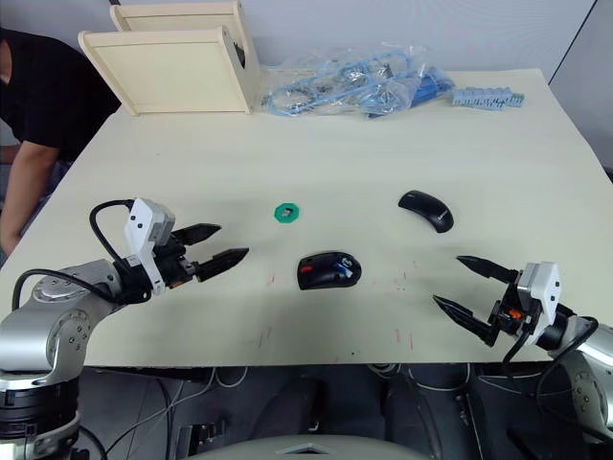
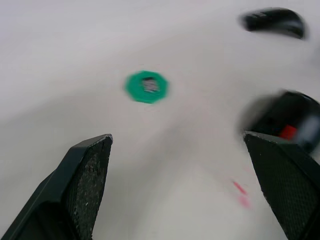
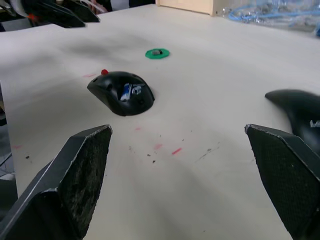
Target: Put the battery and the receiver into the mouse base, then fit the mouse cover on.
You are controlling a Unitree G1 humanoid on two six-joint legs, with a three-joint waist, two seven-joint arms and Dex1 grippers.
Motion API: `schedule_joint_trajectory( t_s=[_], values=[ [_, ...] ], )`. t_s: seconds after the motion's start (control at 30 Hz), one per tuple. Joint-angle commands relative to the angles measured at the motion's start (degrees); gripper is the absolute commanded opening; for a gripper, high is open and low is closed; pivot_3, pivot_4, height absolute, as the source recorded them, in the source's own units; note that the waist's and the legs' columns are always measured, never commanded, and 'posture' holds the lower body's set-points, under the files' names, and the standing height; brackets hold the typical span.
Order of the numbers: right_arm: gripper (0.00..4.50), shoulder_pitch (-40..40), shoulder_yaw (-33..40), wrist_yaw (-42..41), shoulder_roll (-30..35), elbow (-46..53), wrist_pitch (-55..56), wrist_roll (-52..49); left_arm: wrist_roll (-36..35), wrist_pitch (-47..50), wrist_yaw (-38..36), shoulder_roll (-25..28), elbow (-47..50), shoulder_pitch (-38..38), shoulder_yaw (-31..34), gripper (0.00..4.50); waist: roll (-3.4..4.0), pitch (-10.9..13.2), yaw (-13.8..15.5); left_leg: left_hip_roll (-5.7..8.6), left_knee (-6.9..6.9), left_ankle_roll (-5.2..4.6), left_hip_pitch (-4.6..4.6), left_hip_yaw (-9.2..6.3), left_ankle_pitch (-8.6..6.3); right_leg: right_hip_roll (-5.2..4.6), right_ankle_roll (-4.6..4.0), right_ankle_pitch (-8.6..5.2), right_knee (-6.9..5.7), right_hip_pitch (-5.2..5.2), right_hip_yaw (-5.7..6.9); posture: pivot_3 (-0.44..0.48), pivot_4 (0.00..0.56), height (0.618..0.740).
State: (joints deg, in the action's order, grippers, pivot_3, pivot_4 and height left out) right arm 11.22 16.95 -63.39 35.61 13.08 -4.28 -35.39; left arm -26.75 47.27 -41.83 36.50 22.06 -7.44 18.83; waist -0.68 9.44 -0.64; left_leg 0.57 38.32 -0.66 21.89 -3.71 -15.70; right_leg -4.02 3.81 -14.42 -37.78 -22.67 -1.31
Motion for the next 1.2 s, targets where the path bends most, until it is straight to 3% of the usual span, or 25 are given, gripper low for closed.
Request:
schedule_joint_trajectory(
  t_s=[0.03,0.4,0.47,0.63,0.83,1.17,1.2],
  values=[
    [4.50,-0.92,2.13,0.18,1.20,1.72,-0.66,-1.70,-0.76,2.74,6.15,-1.27,4.39,-1.73,0.61,4.46,-0.01,0.01,0.01,0.00,0.00,0.00,0.01,0.00,0.00,0.00,0.00,0.00,0.00,0.00,0.00,0.000,0.150,0.740],
    [4.50,-4.39,0.34,1.12,2.01,1.75,-1.65,-0.41,0.93,6.19,19.63,-6.81,10.08,-3.37,-3.69,4.46,-0.03,0.02,0.02,0.16,0.00,0.01,0.02,0.02,0.00,-0.05,0.01,0.01,-0.02,-0.03,-0.07,0.000,0.150,0.740],
    [4.50,-1.67,0.98,2.13,1.93,5.88,-2.23,-0.86,-0.44,7.71,20.60,-7.26,12.89,-1.43,-1.73,4.46,0.00,0.03,-0.03,0.19,0.00,0.01,0.02,0.01,0.00,-0.03,0.01,0.01,-0.03,-0.03,-0.07,0.000,0.150,0.740],
    [4.50,0.46,1.96,4.87,1.44,11.43,-3.85,-3.23,1.48,8.56,27.06,-11.20,13.55,-2.91,-3.79,4.46,-0.04,0.03,0.08,0.20,0.01,0.02,0.04,0.02,0.00,-0.05,0.03,0.02,-0.01,-0.03,-0.09,0.000,0.150,0.740],
    [4.50,3.31,2.24,5.73,2.09,15.15,-5.51,-4.53,1.26,7.55,28.20,-12.64,14.17,0.79,-4.64,4.46,-0.04,0.02,-0.03,0.22,-0.01,0.02,0.02,0.03,0.00,-0.02,0.02,0.02,0.01,-0.03,-0.11,0.000,0.150,0.740],
    [4.50,5.57,2.48,6.62,-0.76,14.82,-3.00,-3.76,4.91,4.70,32.34,-16.33,10.87,-2.48,-9.60,4.46,-0.07,0.03,0.33,0.26,0.00,0.02,0.03,0.02,0.00,-0.03,0.02,0.02,0.02,-0.02,-0.07,0.000,0.150,0.740],
    [4.50,5.74,2.55,5.86,-0.92,13.51,-2.12,-3.31,5.48,3.91,32.57,-17.02,9.50,-3.91,-10.67,4.24,-0.07,0.03,0.30,0.26,0.00,0.02,0.03,0.02,0.00,-0.03,0.02,0.02,0.02,-0.02,-0.07,0.000,0.150,0.740]
  ],
)
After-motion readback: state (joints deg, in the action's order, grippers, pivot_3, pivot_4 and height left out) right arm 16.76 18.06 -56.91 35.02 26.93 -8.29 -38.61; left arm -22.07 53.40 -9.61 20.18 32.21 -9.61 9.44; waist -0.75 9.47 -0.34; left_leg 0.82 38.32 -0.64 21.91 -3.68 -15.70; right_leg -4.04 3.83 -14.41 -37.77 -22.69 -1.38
